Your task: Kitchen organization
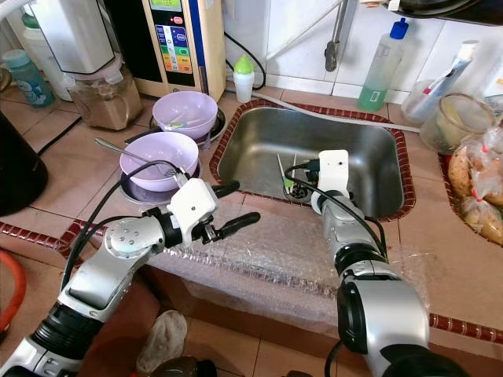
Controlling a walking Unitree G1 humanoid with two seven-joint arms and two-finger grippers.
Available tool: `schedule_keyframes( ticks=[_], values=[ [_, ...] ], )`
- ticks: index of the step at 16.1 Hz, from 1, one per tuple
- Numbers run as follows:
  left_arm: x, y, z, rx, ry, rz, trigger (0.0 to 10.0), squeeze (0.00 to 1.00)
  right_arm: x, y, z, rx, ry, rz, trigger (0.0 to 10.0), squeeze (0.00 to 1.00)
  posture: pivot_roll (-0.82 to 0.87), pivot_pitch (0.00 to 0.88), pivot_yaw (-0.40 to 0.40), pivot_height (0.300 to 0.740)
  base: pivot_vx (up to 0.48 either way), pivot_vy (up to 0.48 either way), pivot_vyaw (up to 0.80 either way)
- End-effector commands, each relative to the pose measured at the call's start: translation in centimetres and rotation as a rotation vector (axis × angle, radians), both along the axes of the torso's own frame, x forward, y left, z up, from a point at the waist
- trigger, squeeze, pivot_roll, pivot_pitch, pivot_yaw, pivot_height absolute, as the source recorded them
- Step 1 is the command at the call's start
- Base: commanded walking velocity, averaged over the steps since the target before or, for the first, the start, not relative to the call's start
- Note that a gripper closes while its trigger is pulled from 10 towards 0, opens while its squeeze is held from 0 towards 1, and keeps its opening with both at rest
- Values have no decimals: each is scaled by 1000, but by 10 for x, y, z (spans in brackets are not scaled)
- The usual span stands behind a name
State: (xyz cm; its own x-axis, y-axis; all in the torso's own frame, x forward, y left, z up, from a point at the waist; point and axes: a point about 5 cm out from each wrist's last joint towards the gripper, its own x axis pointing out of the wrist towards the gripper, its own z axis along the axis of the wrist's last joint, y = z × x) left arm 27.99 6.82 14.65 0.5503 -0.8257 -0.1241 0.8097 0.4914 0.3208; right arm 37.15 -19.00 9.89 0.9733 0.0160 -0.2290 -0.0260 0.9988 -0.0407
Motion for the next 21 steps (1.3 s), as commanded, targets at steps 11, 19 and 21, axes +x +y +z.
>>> schedule_keyframes(
  ticks=[11,19,21],
  values=[
    [57,91,45,-335,-202,841,10000,1000,-21,22,11,41,-271,155,10000,1000,7,18,44,740,0,0,0],
    [71,132,35,-513,-64,1131,10000,1000,-85,49,6,129,-257,435,10000,0,-29,49,46,740,0,0,0],
    [72,135,27,-543,-1,1167,10000,1000,-96,57,13,154,-251,505,10000,0,-40,57,48,740,0,0,0]
  ],
)
